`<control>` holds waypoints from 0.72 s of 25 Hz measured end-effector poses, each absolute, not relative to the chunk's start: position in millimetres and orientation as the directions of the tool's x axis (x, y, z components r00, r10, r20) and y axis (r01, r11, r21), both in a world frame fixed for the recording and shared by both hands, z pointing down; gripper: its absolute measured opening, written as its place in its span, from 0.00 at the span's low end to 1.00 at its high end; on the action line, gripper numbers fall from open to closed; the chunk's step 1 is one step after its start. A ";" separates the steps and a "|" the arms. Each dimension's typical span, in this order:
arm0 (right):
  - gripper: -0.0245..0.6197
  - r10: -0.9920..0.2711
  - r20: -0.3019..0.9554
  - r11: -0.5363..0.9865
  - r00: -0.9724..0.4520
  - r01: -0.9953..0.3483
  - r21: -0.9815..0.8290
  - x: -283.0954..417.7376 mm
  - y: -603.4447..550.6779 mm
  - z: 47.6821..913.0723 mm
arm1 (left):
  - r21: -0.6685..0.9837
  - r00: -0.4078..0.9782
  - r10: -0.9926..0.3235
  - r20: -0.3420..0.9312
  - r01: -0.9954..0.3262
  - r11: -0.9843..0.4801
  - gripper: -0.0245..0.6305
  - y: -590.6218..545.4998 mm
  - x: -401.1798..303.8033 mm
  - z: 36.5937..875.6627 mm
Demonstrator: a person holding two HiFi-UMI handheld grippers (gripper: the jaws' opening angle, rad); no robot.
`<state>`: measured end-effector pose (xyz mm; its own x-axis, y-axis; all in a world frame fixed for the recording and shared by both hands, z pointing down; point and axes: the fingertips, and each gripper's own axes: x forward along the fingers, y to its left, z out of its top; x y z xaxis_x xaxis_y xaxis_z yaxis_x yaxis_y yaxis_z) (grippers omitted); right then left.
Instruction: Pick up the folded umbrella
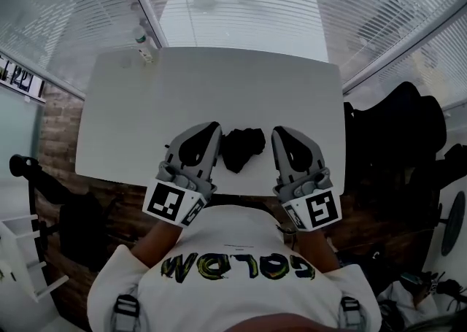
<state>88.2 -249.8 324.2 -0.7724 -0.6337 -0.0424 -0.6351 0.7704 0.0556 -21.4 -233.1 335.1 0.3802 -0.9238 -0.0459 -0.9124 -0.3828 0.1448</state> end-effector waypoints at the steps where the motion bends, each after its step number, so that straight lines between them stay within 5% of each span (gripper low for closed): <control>1: 0.05 -0.633 -0.043 0.771 -0.773 -0.634 0.057 89.6 -253.1 323.9 | 0.144 0.377 -0.925 -0.044 -0.914 -0.379 0.05 -236.1 -21.5 336.0; 18: 0.05 -0.627 -0.046 0.773 -0.777 -0.629 0.085 42.6 -286.4 311.0 | 0.152 0.390 -0.921 -0.026 -0.909 -0.389 0.05 -273.0 -68.9 333.7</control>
